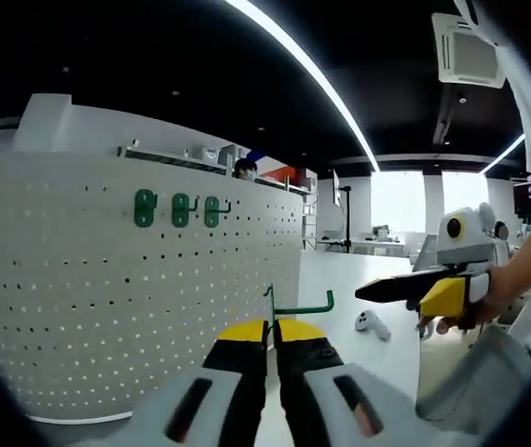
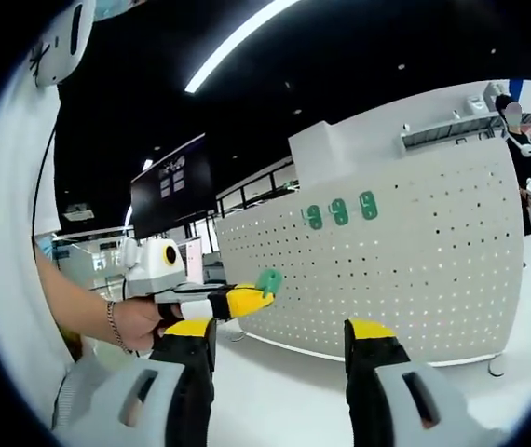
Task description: Insert the hook assembly into the mounting plate slot until the hook locks in place.
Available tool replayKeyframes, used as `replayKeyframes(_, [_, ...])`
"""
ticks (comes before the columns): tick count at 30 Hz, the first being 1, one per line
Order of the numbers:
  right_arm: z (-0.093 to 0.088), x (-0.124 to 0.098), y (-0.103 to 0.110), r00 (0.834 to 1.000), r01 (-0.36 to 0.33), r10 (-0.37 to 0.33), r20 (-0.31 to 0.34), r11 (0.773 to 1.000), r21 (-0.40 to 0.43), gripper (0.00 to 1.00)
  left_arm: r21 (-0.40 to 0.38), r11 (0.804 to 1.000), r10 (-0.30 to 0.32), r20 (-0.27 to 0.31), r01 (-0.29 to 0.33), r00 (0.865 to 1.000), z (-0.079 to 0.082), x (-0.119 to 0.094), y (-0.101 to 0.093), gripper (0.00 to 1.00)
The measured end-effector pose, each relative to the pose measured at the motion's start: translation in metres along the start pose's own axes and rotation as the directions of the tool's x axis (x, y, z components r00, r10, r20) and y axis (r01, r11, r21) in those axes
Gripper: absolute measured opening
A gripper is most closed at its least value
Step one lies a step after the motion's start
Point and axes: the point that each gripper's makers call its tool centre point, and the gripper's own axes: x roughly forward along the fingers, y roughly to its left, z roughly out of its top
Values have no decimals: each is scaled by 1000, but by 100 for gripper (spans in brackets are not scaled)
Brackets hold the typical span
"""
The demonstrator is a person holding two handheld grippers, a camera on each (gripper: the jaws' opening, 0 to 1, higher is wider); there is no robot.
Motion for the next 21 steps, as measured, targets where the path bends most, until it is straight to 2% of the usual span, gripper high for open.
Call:
replayKeyframes(9, [4, 17, 10, 999, -48, 48, 5, 999, -3, 51, -2, 1000, 2, 3, -2, 1000, 0, -1, -2, 2])
replayKeyframes(15, [8, 28, 13, 997, -76, 76, 5, 997, 19, 42, -3, 1000, -2, 2, 2, 1000, 0, -1, -3, 2])
replayKeyframes(21, [11, 39, 15, 996, -94, 94, 9, 995, 17, 40, -5, 1000, -4, 7, 4, 1000, 2, -1, -3, 2])
